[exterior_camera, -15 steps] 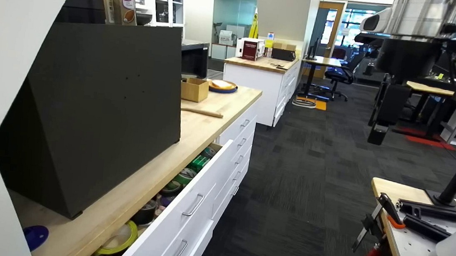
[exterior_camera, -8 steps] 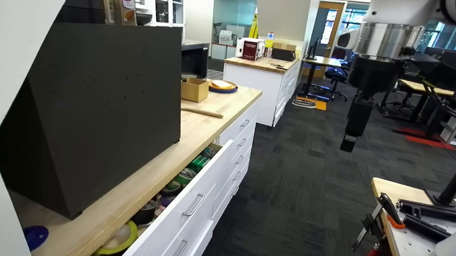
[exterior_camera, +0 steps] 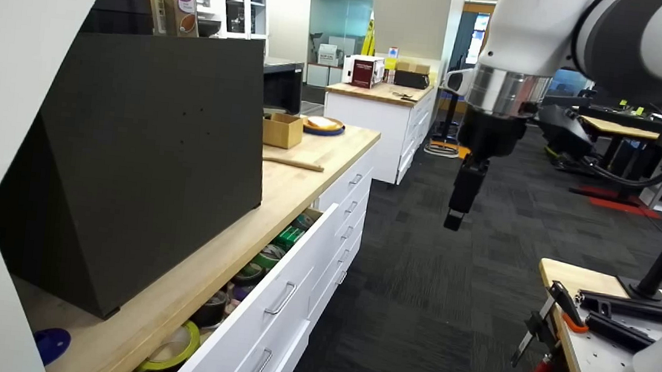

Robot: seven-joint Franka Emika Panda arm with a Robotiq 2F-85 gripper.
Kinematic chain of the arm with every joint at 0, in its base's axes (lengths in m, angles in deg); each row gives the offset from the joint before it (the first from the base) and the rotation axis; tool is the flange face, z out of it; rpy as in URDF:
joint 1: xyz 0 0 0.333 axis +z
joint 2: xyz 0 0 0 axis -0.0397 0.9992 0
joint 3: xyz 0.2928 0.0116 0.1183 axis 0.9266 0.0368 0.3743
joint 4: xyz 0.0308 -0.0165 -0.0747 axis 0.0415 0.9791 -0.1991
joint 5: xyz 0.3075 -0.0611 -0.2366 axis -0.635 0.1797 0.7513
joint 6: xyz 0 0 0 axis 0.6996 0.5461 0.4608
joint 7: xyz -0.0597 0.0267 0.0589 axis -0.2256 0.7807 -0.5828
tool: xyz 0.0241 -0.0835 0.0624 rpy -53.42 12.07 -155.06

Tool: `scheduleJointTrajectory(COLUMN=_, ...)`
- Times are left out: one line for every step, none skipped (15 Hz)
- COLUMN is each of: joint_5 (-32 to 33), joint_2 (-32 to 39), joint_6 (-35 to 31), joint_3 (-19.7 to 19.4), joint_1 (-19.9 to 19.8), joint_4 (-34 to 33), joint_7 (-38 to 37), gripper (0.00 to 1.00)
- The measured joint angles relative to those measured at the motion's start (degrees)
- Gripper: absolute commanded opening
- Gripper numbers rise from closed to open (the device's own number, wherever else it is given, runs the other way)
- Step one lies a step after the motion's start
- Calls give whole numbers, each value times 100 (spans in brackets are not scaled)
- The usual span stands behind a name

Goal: Close the first top drawer

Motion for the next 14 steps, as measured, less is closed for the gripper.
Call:
scheduleJointTrajectory(joint_5=78, joint_2=268, joint_6=-162, joint_3=-1, joint_1=-47, joint_4=-92, joint_7=-1, gripper=100)
scheduleJointTrajectory(joint_5=154, joint_2=524, joint_6=-274, joint_3=-2, joint_1=-95, joint_4=-205, joint_7=-6, gripper=100)
scheduleJointTrajectory(joint_5=227, joint_2=788, joint_6=-341, joint_3=-5, joint_1=-146, joint_4=-354, joint_7=-21, gripper=100)
scheduleJointTrajectory(joint_5=290, joint_2=1021, joint_6=-357, joint_3=-11, joint_1=-184, joint_4=-509, joint_7=-42, gripper=100)
scheduleJointTrajectory(joint_5=337, joint_2=1248, joint_6=-357, joint_3=-26, joint_1=-206, joint_4=-681, joint_7=-67, gripper=100)
scheduleJointTrajectory(joint_5=355, joint_2=1456, joint_6=-356, joint_3=-48, joint_1=-208, joint_4=-850, joint_7=-82, gripper=100)
scheduleJointTrajectory(joint_5=360, joint_2=1641, joint_6=-355, joint_3=-67, joint_1=-207, joint_4=-1016, joint_7=-88, gripper=100)
scheduleJointTrajectory(joint_5=361, joint_2=1814, joint_6=-354, joint_3=-82, joint_1=-206, joint_4=-1178, joint_7=-91, gripper=100)
scheduleJointTrajectory(joint_5=360, joint_2=1970, joint_6=-351, joint_3=-93, joint_1=-203, joint_4=-1337, joint_7=-91, gripper=100)
scheduleJointTrajectory(joint_5=361, joint_2=2099, joint_6=-349, joint_3=-102, joint_1=-197, joint_4=-1477, joint_7=-91, gripper=100)
scheduleJointTrajectory(joint_5=360, joint_2=2207, joint_6=-341, joint_3=-109, joint_1=-191, joint_4=-1605, joint_7=-96, gripper=100)
scheduleJointTrajectory(joint_5=360, joint_2=2289, joint_6=-328, joint_3=-115, joint_1=-186, joint_4=-1711, joint_7=-111, gripper=100)
scheduleJointTrajectory(joint_5=360, joint_2=2343, joint_6=-316, joint_3=-119, joint_1=-185, joint_4=-1794, joint_7=-121, gripper=100)
scheduleJointTrajectory(joint_5=360, joint_2=2374, joint_6=-311, joint_3=-122, joint_1=-184, joint_4=-1840, joint_7=-125, gripper=100)
